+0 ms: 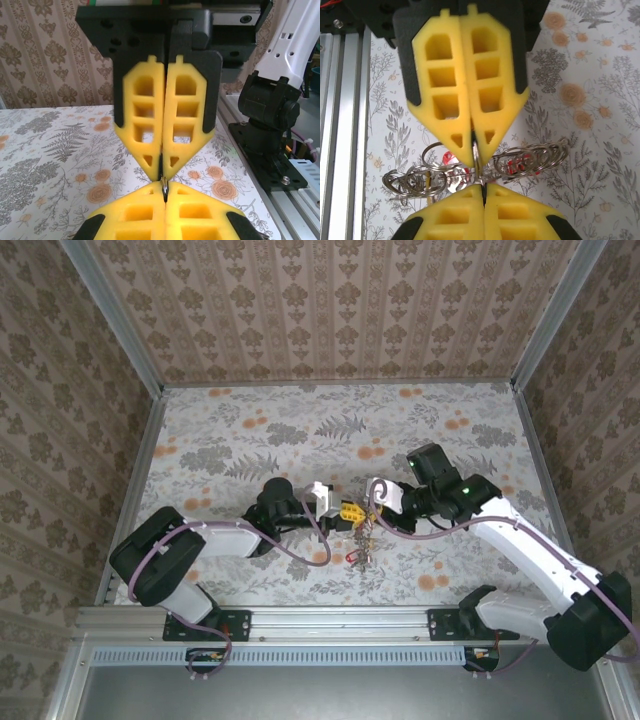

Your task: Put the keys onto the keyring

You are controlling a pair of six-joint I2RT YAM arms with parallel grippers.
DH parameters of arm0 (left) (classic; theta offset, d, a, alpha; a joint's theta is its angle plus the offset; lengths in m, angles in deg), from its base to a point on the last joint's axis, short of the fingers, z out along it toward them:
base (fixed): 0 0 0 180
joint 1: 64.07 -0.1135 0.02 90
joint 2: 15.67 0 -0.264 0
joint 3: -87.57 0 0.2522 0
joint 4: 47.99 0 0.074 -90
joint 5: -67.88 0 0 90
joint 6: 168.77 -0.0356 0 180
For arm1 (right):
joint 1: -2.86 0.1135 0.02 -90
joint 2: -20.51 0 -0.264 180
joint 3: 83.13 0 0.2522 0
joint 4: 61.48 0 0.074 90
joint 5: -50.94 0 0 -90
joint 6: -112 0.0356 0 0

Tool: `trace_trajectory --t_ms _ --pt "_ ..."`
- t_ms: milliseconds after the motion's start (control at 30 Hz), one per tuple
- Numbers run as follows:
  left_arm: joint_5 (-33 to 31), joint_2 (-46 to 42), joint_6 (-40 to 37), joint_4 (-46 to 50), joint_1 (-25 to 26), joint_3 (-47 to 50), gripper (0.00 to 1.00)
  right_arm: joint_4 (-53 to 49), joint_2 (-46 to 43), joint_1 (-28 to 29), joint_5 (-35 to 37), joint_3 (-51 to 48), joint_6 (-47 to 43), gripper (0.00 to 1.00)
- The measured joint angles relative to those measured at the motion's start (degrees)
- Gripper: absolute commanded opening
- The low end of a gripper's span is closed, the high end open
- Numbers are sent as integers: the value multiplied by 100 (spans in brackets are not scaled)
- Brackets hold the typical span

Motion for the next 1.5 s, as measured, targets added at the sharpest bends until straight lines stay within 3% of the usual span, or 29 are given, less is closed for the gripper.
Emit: trace_trajectory --t_ms 267,633,867,933,1067,1300,1500 --pt "-22 0 63 -323 -9 63 0 87 94 0 -92 -4 57 0" --pt "-20 0 168 -745 13 61 0 813 -398 -146 -588 -393 433 30" --pt "-37 0 173 -872 52 61 0 1091 -638 -225 -953 -415 511 25" --pt "-66 0 175 -872 55 61 0 1091 -608 -225 -975 -415 507 32" --pt "-109 -4 192 -909 68 61 0 1093 -573 -258 -975 -448 492 33" --pt "-131 -13 264 -918 85 28 0 1091 -643 -529 -1067 -623 479 25" --pt "-136 -13 278 -918 96 -70 0 1097 -793 -551 -1163 -719 492 27"
